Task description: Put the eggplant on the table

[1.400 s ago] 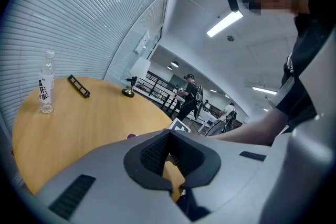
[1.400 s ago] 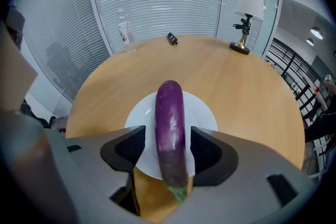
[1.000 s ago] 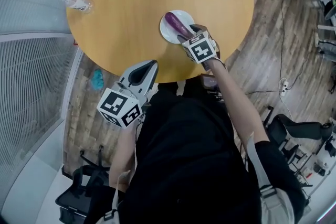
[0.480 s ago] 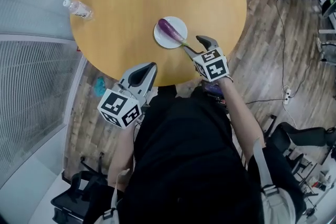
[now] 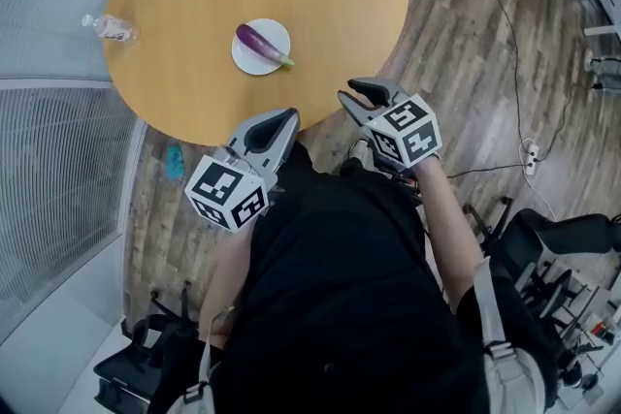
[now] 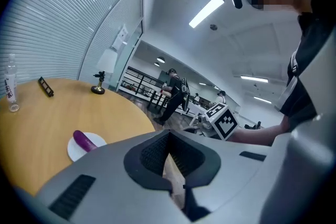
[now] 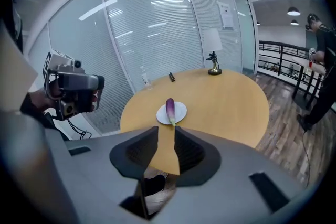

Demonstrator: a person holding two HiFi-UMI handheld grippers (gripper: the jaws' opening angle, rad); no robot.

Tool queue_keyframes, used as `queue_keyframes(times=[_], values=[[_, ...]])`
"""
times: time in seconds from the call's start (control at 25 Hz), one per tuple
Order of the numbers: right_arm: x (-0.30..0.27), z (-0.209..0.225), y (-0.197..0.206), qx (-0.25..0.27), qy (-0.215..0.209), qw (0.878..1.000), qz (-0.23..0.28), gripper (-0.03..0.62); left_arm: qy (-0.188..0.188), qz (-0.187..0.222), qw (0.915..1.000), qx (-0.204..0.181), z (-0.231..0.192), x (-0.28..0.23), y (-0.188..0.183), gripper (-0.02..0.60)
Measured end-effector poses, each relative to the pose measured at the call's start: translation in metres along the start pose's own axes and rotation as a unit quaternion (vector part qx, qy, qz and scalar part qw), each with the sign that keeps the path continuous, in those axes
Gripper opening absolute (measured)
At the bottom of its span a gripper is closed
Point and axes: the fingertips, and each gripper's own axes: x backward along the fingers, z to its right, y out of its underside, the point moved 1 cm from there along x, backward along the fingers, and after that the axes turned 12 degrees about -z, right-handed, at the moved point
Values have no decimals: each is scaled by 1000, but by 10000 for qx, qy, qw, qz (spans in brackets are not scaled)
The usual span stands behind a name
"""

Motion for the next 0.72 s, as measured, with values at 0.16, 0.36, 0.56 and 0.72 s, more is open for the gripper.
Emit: queue_keyframes(times=[0.16,0.36,0.56,0.72], values=[[35,12,38,-165,-135,9997,120,65,26,-115,9999,-48,46,-24,11,9],[70,18,67,-135,-390,9989,240,35,-66,-152,9998,90,82,-44,31,9],[109,24,83,73,-595,9973,431,23,-153,-126,9994,292,114,-72,44,9],[145,43,83,-148,-630,9943,845,17,-213,-40,9992,322,140,-89,37,9]])
